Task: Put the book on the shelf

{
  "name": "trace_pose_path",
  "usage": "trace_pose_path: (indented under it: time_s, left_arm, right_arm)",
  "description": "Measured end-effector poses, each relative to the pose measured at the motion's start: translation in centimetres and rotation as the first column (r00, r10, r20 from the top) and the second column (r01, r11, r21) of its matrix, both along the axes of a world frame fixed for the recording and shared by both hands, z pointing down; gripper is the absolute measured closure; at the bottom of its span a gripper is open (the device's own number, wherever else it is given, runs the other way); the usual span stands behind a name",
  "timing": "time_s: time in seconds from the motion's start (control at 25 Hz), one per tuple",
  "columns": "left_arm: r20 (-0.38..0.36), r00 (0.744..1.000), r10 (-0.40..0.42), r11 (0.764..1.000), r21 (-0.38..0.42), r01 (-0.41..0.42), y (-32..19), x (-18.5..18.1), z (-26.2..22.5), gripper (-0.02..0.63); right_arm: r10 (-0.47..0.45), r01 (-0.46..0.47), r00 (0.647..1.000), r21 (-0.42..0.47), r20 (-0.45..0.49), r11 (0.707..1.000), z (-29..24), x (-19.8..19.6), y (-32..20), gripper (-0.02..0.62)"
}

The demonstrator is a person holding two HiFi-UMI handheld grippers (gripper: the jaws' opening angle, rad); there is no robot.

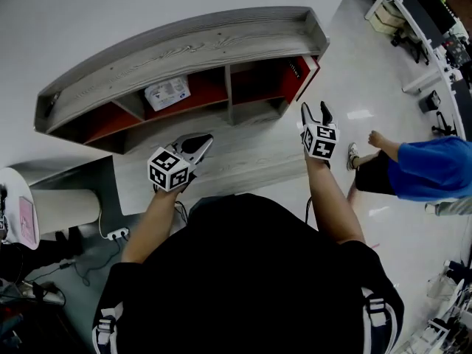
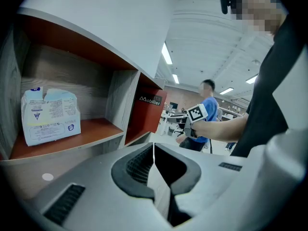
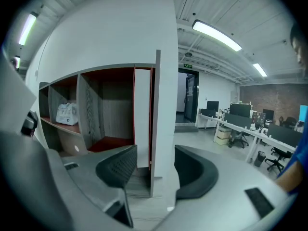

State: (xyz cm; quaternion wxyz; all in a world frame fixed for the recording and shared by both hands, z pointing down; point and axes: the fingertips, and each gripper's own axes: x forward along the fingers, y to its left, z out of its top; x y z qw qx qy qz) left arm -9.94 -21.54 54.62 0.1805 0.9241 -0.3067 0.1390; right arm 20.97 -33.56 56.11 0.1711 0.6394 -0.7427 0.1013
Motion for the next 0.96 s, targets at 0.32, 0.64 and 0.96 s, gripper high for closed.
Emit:
trace_pose_path:
  time_s: [0.32, 0.64, 0.96]
  left_arm:
    - [-0.001, 1.000, -0.007, 1.000, 0.014, 0.008, 1.4, 0.8, -0.6, 0.583]
    - [-0.008, 1.000, -0.013, 1.000, 0.027, 0.013, 3.2, 1.7, -0.9, 0.583]
    - [-0.004, 1.000, -0.016, 0.999, 0.033, 0.016, 5.1, 2.1, -0.8, 0.583]
  right_arm:
    - [-0.063, 0.063, 0.998, 0.024, 0.014, 0.998, -1.0, -0.8, 1.9, 0.423]
    - [-0.105, 0.104, 0.994, 0.040, 0.014, 0.994, -1.7, -0.7, 4.2, 0.469]
    - [-0.126, 0.125, 0.992, 0.038, 0.026, 0.991, -1.5, -0.4, 6.5, 0.503]
